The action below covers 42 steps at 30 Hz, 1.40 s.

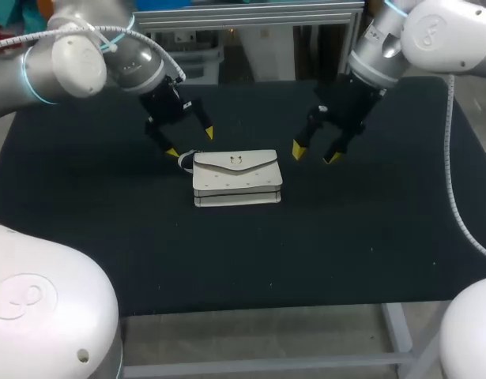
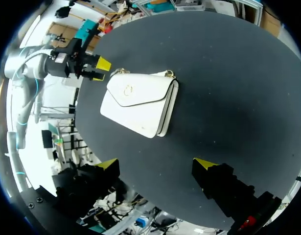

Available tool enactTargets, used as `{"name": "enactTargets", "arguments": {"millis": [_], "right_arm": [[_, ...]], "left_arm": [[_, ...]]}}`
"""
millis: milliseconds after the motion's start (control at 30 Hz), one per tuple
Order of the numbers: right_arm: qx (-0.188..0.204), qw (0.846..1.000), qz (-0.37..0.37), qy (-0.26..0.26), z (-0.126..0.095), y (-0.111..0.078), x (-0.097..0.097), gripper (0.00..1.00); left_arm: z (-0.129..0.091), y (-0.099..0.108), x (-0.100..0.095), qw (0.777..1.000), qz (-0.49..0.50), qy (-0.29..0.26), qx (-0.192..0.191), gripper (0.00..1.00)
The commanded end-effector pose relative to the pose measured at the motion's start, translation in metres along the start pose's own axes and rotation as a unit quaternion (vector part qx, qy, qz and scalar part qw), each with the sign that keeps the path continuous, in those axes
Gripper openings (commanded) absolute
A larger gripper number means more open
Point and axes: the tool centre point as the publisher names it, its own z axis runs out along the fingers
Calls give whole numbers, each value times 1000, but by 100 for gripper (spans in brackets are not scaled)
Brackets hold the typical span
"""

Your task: Pick up the bag, open it, inspect its contents, close it, and place it on the opposite side

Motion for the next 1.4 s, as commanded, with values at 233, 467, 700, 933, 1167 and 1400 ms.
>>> {"name": "enactTargets", "arguments": {"millis": [233,467,700,933,1167,1400], "right_arm": [[-69,984,163,30,5,-14,-11,100],[-72,972,212,72,17,-13,-19,100],[-79,971,208,85,22,-5,-7,100],[-63,973,195,104,37,2,-5,100],[-73,966,200,144,49,20,-15,100],[-74,965,185,169,56,37,-11,100]], "left_arm": [[12,17,-11,999,13,50,12,100],[16,21,-13,997,31,69,22,100],[15,21,-9,996,46,68,18,100],[16,24,-10,995,57,86,9,100],[20,25,-14,993,61,102,-2,100],[22,24,-19,989,64,128,-28,100]]}}
